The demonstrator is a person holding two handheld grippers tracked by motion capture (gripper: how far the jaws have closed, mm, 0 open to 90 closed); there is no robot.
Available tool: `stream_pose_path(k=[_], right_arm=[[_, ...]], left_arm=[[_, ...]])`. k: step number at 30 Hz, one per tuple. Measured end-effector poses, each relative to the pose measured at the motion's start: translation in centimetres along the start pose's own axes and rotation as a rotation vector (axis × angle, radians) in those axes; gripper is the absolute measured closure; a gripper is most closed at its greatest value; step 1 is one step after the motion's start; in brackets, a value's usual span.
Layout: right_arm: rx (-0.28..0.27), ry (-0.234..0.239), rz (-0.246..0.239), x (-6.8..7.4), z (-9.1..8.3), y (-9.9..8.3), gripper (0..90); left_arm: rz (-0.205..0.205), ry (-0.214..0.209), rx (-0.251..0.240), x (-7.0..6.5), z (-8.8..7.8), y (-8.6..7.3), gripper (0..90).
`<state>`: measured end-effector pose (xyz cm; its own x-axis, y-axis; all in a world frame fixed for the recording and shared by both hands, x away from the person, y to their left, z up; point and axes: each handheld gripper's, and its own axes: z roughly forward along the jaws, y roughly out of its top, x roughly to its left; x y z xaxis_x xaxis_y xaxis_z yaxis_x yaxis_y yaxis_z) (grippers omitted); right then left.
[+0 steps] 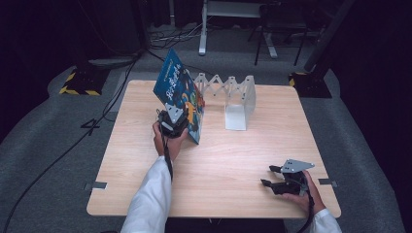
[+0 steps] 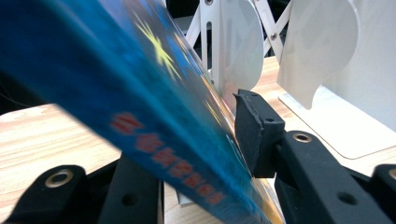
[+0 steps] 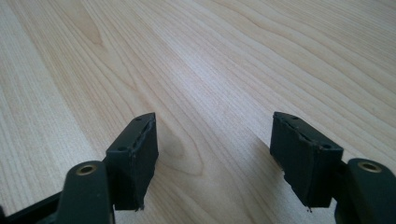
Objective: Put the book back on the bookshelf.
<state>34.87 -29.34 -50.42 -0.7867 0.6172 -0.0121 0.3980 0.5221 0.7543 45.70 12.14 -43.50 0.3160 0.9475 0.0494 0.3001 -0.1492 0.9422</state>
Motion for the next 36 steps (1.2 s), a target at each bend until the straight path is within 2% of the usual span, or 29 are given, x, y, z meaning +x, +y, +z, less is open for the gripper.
stream_pose_path(k=[4,9,13,25,36], right_arm=[[-0.001,0.001,0.002,0.0,0.0,0.0,32.6],[0.0,0.001,0.002,0.0,0.0,0.0,32.5],[0.0,0.001,0.002,0.0,0.0,0.0,32.5],[0.0,-0.001,0.002,0.0,0.0,0.0,32.3],[0.002,-0.007,0.001,0.0,0.0,0.0,32.4]], left_arm=[[0.01,-0.022,-0.001,0.4,-0.4,0.1,63.3],[0.05,-0.037,0.01,0.7,-0.9,0.2,61.8],[0.04,-0.07,0.004,1.1,-1.4,0.3,61.4],[0.098,-0.115,0.01,2.0,-2.6,0.6,59.2],[0.131,-0.161,0.02,2.6,-3.5,0.8,57.0]])
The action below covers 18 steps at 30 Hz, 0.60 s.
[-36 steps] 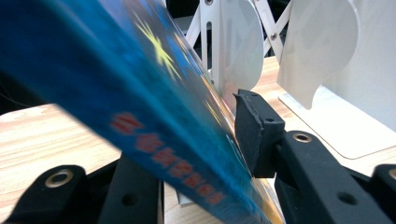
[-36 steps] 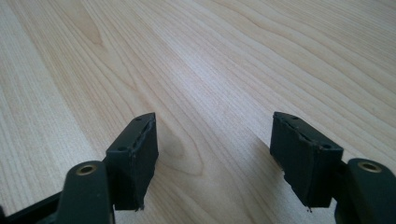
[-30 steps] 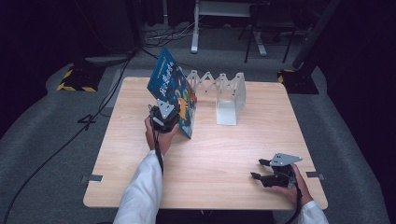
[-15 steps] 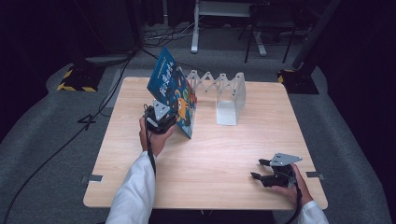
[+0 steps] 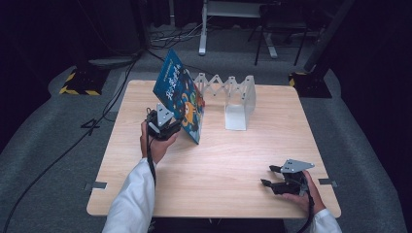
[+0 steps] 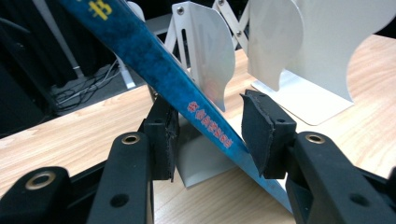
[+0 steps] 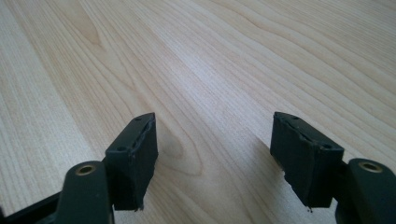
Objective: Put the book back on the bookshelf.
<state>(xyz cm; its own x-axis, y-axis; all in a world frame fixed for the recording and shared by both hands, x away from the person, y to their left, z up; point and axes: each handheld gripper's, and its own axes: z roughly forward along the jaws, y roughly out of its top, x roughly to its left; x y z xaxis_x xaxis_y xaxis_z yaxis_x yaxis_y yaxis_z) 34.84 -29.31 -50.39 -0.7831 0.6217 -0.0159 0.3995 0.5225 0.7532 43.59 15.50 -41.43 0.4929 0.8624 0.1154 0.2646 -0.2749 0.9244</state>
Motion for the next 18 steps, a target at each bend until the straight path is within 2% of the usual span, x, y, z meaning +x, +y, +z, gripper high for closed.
stream_pose_path(k=[8,18], right_arm=[[0.002,-0.001,0.003,0.0,0.0,0.0,32.4],[0.005,-0.013,-0.009,0.1,-0.1,0.1,32.1]], left_arm=[[0.02,-0.026,0.018,0.1,-0.6,-0.4,54.8],[0.075,-0.061,0.061,-0.2,-1.6,-0.9,50.7]])
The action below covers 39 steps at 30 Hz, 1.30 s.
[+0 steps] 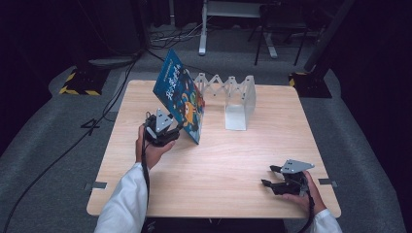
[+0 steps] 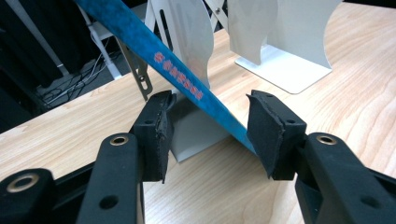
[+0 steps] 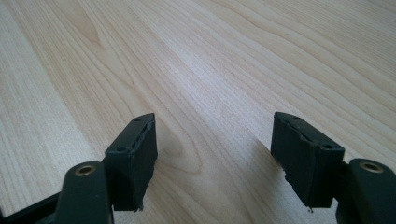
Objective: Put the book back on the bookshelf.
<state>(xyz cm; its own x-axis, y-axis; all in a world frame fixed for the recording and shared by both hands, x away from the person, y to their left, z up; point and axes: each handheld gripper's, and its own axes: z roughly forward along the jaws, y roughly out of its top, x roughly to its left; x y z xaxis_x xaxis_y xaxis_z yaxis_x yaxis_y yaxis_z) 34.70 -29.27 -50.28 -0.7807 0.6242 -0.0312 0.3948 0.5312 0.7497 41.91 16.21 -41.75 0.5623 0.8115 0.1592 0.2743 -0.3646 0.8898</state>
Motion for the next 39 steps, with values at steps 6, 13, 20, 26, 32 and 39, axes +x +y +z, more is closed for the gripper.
stream_pose_path(k=[6,13,20,26,32,39], right_arm=[[-0.007,-0.007,0.003,0.0,-0.3,0.0,32.0],[-0.007,-0.039,0.018,0.1,-1.1,-0.4,31.0],[-0.03,-0.07,0.056,-0.1,-2.7,-1.4,29.1],[-0.007,-0.12,0.077,-0.5,-3.3,-2.2,27.0],[-0.003,-0.142,0.09,-0.7,-3.9,-2.9,25.1],[0.017,-0.176,0.102,-0.9,-4.3,-3.7,24.2]], left_arm=[[0.028,-0.018,0.009,-0.2,-1.0,-0.6,48.5],[0.075,-0.053,0.049,-0.8,-2.4,-1.5,43.4],[0.11,-0.135,0.109,-1.3,-3.3,-3.3,32.2],[0.111,-0.154,0.167,-1.2,-3.9,-4.9,26.0],[0.122,-0.154,0.231,-1.0,-4.6,-6.6,20.2],[0.176,-0.139,0.291,-1.0,-5.8,-8.4,18.4]])
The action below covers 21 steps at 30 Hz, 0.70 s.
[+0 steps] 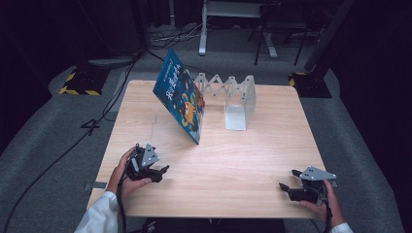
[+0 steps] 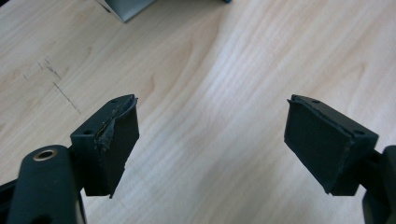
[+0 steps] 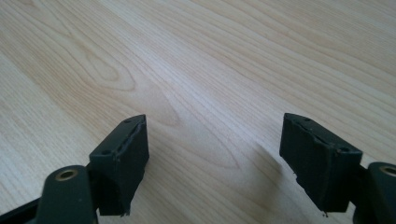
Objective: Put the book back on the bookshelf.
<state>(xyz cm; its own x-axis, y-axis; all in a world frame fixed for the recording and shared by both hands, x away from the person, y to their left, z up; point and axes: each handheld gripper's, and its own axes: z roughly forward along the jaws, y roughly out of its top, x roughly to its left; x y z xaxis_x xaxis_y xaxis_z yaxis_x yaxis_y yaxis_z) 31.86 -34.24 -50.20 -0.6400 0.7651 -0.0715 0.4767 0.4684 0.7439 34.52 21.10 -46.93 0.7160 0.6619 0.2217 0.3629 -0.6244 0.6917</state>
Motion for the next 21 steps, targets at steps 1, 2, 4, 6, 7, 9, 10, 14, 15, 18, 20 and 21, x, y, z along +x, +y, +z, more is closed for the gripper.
stream_pose_path(k=[1,2,4,6,7,9,10,14,15,18,20,21], right_arm=[[0.0,-0.001,0.003,-0.1,-0.1,-0.1,24.2],[-0.001,-0.005,0.006,-0.1,-0.2,-0.2,24.2],[-0.003,-0.008,0.012,-0.2,-0.4,-0.4,24.2],[-0.001,-0.013,0.022,-0.2,-0.4,-0.5,24.1],[0.002,-0.018,0.025,-0.3,-0.5,-0.5,24.1],[0.005,-0.02,0.028,-0.3,-0.6,-0.5,23.8],[0.004,-0.021,0.034,-0.3,-0.6,-0.6,23.4],[-0.003,-0.019,0.067,-0.5,-0.9,-1.1,23.0],[-0.003,-0.019,0.072,-0.6,-0.9,-1.1,22.9],[0.004,-0.003,0.091,-0.8,-1.0,-1.3,22.2],[0.005,-0.001,0.094,-0.9,-1.1,-1.3,22.1],[0.005,-0.001,0.094,-0.9,-1.1,-1.4,21.9]], left_arm=[[0.001,-0.004,0.011,0.0,-0.1,-0.4,18.4],[0.001,-0.006,0.016,-0.1,-0.2,-0.6,18.4],[-0.001,0.002,0.025,-0.2,-0.3,-1.2,18.2],[-0.014,0.005,0.023,-0.4,-0.6,-1.9,18.1],[-0.016,0.01,0.023,-0.4,-0.7,-2.1,17.7],[-0.033,0.002,0.019,-0.4,-0.9,-2.6,17.7],[-0.037,0.0,0.022,-0.4,-1.0,-2.8,17.5],[-0.056,-0.01,0.04,-0.5,-1.4,-3.9,16.8],[-0.07,-0.013,0.044,-0.5,-1.5,-4.2,16.7],[-0.102,-0.007,0.053,-0.4,-1.6,-5.1,16.8],[-0.118,-0.011,0.055,-0.3,-1.7,-5.6,16.8],[-0.138,-0.016,0.058,-0.2,-1.7,-5.9,16.8]])
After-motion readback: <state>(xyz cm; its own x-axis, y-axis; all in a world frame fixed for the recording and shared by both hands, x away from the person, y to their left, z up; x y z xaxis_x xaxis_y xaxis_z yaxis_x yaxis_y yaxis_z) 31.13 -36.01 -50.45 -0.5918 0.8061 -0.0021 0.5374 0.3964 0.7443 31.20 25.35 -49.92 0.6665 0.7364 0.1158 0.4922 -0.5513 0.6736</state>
